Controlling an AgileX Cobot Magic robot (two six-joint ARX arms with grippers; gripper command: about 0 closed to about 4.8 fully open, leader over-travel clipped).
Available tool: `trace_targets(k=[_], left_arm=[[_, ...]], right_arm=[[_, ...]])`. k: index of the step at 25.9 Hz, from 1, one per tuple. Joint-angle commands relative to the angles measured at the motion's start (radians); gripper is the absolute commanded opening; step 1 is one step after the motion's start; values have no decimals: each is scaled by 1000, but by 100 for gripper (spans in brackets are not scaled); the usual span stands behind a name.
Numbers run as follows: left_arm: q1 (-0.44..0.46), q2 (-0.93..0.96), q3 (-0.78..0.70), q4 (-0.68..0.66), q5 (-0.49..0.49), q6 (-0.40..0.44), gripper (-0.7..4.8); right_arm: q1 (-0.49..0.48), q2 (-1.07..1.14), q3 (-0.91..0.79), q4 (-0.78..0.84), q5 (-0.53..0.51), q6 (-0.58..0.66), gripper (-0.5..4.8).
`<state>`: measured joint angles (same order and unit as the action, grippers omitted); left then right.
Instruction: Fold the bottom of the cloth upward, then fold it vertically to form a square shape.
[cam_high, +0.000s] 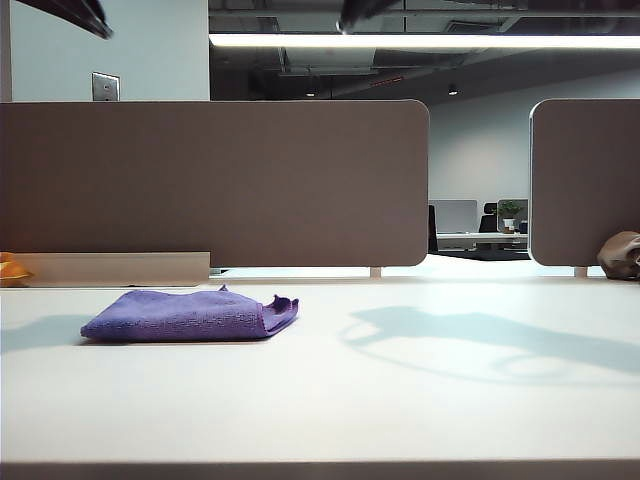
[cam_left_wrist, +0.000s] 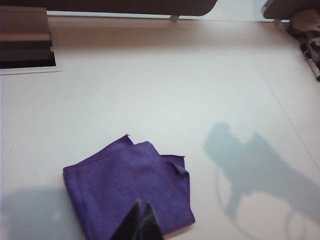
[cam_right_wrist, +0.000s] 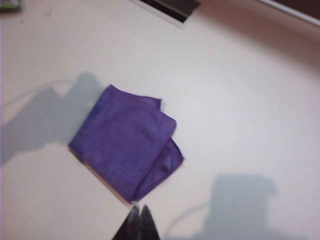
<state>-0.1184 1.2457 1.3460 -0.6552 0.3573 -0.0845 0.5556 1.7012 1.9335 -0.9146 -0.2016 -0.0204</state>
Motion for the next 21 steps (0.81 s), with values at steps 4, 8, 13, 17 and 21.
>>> trace_targets(k=[4,8,13,17,21], left_arm=[[-1,-227,-185,164,-6,-10,-6],[-1,-407,-327,252,-47,-28,-6],[-1,-551,-448,298,-68,-28,-6],[-1,-630,-520,314,-84,-29,-6],[-1,-739,-636,325,-110,-29,-6]], right_arm=[[26,-103,-95,113,3,-7,-2],[49,-225,-277,294,8,-7,-2],[84,-363,-506,520,32,-14,-2],[109,-451,-671,677,63,-19,-2],[150,-542,-866,837,103,-18,-2]])
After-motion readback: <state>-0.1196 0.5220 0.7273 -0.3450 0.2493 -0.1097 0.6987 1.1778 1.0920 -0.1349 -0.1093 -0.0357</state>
